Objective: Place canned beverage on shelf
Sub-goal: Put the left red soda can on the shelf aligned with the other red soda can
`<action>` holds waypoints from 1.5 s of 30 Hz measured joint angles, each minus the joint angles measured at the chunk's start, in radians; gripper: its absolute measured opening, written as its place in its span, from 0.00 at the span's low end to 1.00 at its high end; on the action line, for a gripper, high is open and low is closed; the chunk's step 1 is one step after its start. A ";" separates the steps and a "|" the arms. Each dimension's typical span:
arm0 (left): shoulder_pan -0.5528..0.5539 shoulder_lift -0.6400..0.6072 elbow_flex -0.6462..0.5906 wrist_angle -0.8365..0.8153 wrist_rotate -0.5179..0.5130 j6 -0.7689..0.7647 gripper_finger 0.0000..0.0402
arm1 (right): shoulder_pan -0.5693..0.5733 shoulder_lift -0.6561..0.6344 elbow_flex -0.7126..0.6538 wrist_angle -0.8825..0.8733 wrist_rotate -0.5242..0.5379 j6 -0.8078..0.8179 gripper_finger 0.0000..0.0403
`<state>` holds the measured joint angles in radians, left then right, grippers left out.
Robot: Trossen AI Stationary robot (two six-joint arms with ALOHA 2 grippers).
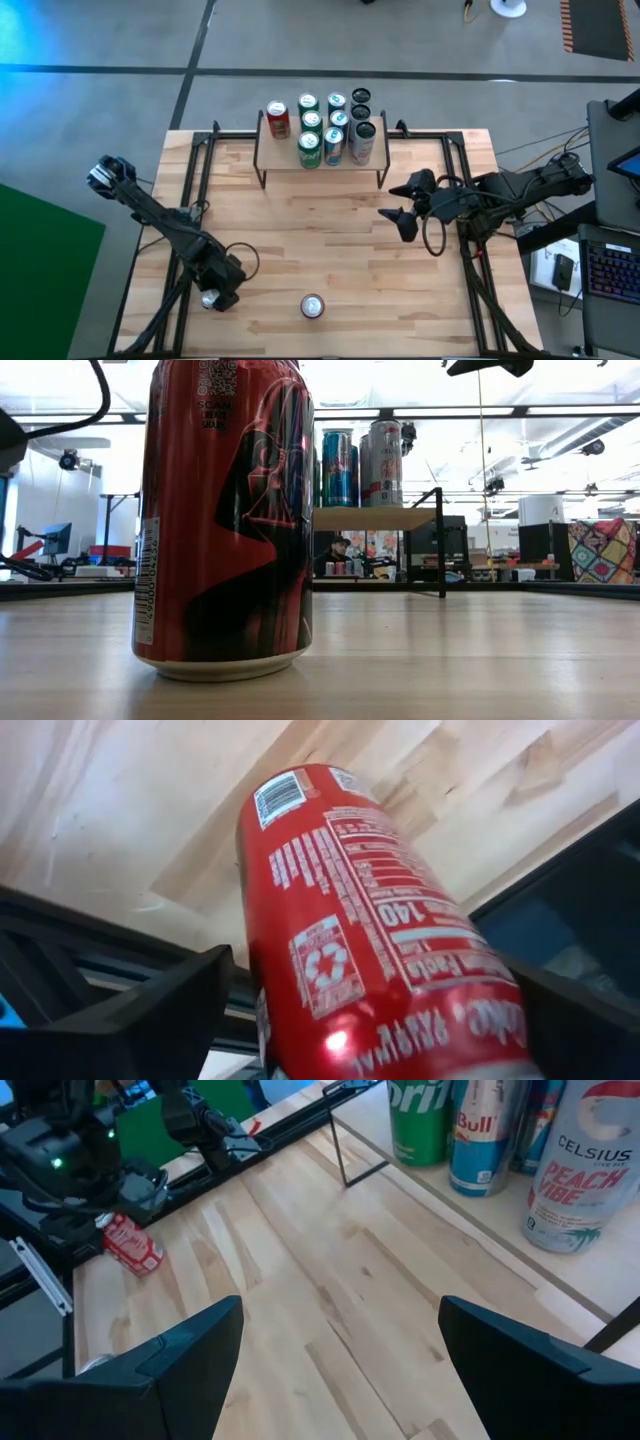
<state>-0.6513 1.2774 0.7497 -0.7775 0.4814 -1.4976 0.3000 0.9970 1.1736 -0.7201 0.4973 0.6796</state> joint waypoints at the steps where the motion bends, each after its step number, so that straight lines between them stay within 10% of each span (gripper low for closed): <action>1: -0.001 0.012 0.003 -0.001 0.001 0.015 0.95 | 0.000 0.000 0.000 0.000 0.000 0.000 0.81; 10: 0.013 0.057 0.042 -0.044 0.011 0.149 0.77 | -0.006 -0.002 0.000 0.000 0.002 0.014 0.81; 21: 0.117 0.032 0.252 -0.503 -0.194 0.384 0.78 | -0.052 0.014 0.000 0.087 0.037 0.016 0.81; 33: 0.242 0.029 0.536 -0.553 -0.389 0.616 0.78 | -0.063 0.044 0.000 0.307 -0.024 -0.040 0.81; 45: 0.417 0.144 0.806 -0.551 -0.360 0.863 0.78 | -0.106 0.132 0.000 0.445 -0.155 -0.036 0.81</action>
<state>-0.2342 1.4218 1.5555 -1.3281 0.1211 -0.6346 0.1944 1.1289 1.1740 -0.2754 0.3427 0.6437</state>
